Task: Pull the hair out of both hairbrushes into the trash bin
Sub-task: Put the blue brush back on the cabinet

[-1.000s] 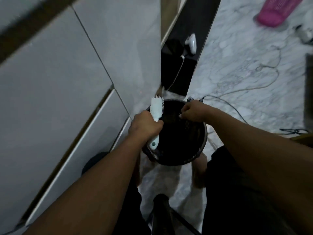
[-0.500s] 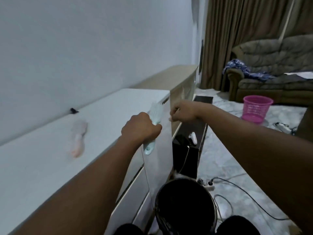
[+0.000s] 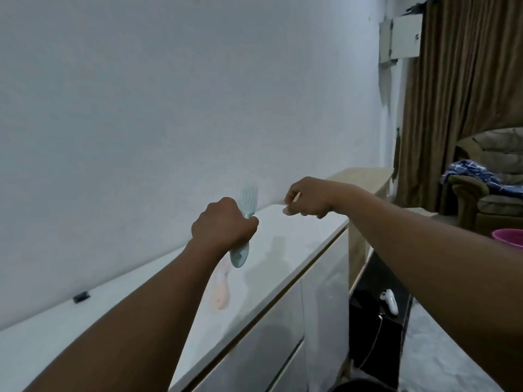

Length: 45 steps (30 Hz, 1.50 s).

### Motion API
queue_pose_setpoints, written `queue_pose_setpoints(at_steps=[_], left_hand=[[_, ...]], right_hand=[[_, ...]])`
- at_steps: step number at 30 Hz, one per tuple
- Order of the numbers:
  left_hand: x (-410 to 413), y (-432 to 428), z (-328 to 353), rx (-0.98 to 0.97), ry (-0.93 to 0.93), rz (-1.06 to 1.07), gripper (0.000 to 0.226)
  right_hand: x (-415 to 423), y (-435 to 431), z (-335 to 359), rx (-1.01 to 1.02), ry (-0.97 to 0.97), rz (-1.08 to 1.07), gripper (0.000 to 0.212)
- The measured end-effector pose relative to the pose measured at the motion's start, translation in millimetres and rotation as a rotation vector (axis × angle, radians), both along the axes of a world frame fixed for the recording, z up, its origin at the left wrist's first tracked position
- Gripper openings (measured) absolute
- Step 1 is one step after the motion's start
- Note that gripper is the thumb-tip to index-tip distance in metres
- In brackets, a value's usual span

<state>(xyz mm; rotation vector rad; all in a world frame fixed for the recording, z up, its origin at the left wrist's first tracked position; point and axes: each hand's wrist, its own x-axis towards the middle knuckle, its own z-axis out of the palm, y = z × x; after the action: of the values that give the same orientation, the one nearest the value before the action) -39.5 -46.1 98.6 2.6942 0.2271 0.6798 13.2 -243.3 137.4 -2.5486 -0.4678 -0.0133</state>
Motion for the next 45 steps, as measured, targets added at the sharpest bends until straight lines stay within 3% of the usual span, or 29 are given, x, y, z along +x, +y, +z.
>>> queue_pose_setpoints(at_steps=[13, 22, 35, 39, 45], left_hand=[[-4.5, 106.9, -37.7, -0.049, 0.061, 0.21, 0.035], [3.4, 129.0, -103.0, -0.036, 0.201, 0.253, 0.029], [2.9, 139.4, -140.1, -0.023, 0.284, 0.289, 0.026], [-10.1, 162.1, -130.5, -0.045, 0.271, 0.37, 0.025], [-48.7, 205.9, -128.0, -0.07, 0.278, 0.509, 0.029]], right_hand=[[14.2, 132.2, -30.4, -0.08, -0.002, 0.199, 0.033], [25.9, 168.8, -106.7, -0.11, 0.165, 0.122, 0.031], [28.1, 200.6, -159.4, -0.074, -0.017, 0.005, 0.014], [20.7, 221.2, -160.3, -0.007, -0.066, 0.088, 0.035], [-6.4, 266.7, -166.2, 0.058, -0.103, 0.213, 0.038]])
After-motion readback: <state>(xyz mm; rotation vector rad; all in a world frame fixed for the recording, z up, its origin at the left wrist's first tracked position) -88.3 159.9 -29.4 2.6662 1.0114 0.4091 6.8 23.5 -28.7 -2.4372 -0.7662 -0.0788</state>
